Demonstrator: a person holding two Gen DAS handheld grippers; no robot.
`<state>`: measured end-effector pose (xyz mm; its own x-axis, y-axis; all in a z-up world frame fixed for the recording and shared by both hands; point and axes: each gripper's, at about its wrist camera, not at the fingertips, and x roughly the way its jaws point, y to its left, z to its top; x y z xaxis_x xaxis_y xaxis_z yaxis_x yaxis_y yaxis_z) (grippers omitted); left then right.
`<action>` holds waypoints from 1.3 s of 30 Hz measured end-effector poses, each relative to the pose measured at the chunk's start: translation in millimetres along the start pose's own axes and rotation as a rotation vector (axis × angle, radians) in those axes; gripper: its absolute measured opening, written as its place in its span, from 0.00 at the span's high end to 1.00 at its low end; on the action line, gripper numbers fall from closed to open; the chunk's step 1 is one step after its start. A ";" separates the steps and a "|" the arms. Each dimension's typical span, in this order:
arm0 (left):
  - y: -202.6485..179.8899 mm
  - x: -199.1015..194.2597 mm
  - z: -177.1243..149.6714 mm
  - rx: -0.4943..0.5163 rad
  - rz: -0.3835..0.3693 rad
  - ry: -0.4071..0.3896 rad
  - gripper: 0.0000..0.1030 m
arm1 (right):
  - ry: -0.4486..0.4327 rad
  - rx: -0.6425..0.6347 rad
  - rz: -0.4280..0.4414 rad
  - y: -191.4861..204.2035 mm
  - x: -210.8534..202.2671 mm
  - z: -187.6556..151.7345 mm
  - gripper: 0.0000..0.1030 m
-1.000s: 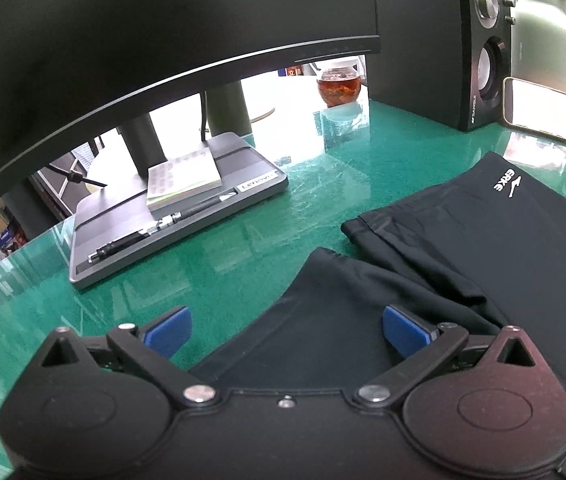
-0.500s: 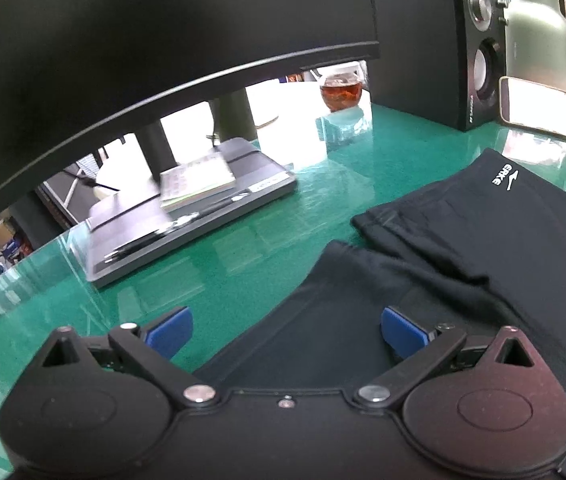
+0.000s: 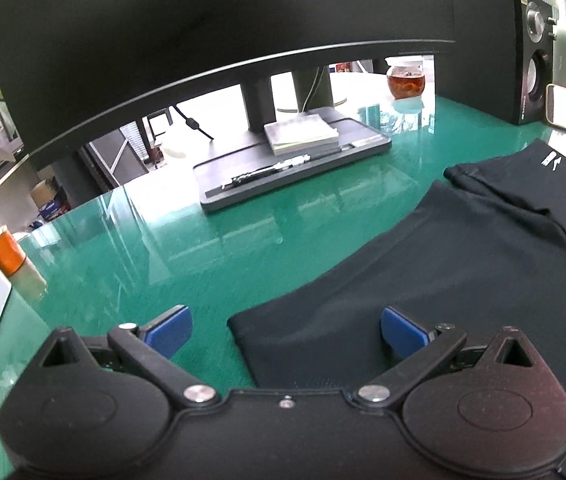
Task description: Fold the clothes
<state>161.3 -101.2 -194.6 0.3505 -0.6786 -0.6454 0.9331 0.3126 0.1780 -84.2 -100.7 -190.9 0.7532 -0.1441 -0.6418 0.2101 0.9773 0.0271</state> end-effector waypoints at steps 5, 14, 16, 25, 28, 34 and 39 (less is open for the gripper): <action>5.1 3.9 -0.2 -0.035 -0.017 0.011 0.00 | 0.028 -0.040 -0.007 13.6 11.6 1.4 0.75; 10.9 9.6 -0.7 -0.077 -0.023 0.009 0.00 | 0.025 -0.028 -0.010 18.4 8.4 -3.2 0.75; 10.9 9.5 -0.4 -0.072 -0.012 0.007 0.00 | 0.024 -0.024 -0.008 18.3 8.6 -3.1 0.75; 33.7 -8.9 -5.9 -0.145 0.023 -0.011 0.01 | 0.001 -0.012 0.016 20.4 5.6 2.9 0.73; 33.6 -6.8 -9.0 -0.125 0.033 0.010 0.01 | -0.003 -0.028 0.016 22.0 10.0 7.1 0.73; 32.9 0.2 -10.7 -0.134 0.042 0.024 0.00 | 0.021 -0.033 0.028 24.8 16.9 5.2 0.70; 30.0 4.6 -6.8 -0.130 0.052 0.026 0.00 | 0.018 -0.029 0.031 26.5 15.5 3.1 0.69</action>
<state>190.3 -90.4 -197.2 0.3947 -0.6425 -0.6568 0.8946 0.4318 0.1152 -64.9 -77.5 -197.7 0.7475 -0.1115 -0.6548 0.1688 0.9853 0.0250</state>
